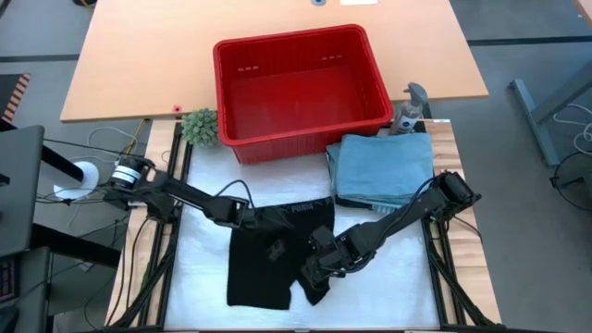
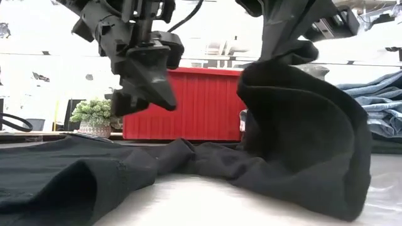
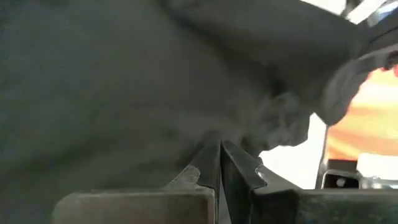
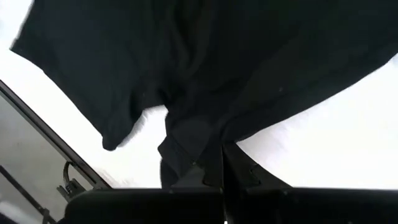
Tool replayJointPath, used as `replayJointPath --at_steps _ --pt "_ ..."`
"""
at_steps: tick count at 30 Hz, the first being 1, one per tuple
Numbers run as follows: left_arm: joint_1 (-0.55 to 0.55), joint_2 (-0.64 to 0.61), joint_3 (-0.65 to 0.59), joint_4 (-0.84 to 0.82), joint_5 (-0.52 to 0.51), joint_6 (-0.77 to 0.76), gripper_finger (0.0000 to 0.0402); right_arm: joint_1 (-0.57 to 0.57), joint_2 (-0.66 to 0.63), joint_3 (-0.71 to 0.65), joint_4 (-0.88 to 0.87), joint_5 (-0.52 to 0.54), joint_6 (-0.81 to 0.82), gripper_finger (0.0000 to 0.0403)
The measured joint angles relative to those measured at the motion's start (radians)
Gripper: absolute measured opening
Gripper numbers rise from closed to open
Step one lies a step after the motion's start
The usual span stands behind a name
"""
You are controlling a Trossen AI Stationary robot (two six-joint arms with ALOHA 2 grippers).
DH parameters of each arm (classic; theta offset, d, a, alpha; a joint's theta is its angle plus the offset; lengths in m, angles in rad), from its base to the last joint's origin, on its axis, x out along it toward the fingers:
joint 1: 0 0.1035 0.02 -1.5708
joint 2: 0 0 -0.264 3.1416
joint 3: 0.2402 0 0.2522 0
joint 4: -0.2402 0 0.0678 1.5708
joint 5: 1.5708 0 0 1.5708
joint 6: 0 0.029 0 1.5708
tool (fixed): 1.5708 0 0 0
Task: Fold Laundry from Bin
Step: Fold the black boxer short
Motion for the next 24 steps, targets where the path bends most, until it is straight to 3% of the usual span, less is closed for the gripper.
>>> replayJointPath --at_steps 2,6,11,18,24 --pt "0.0 -0.041 0.0 -0.109 0.001 0.006 0.0 -0.004 0.0 0.024 -0.023 0.02 -0.01 0.0013" --pt "-0.048 -0.092 -0.001 -0.37 -0.111 0.006 0.0 -0.025 -0.001 0.082 -0.028 0.049 -0.058 0.0013" --pt "-0.103 -0.117 -0.001 -0.573 -0.145 0.001 0.0 -0.062 0.0 0.139 -0.024 0.056 -0.133 0.0013" --pt "-0.203 -0.117 -0.001 -0.712 -0.113 -0.051 0.0 -0.104 0.0 0.16 0.064 0.05 -0.224 0.0013" --pt "-0.253 -0.112 -0.001 -0.629 -0.183 -0.108 0.0 -0.109 0.002 0.16 0.098 0.049 -0.245 0.0013"
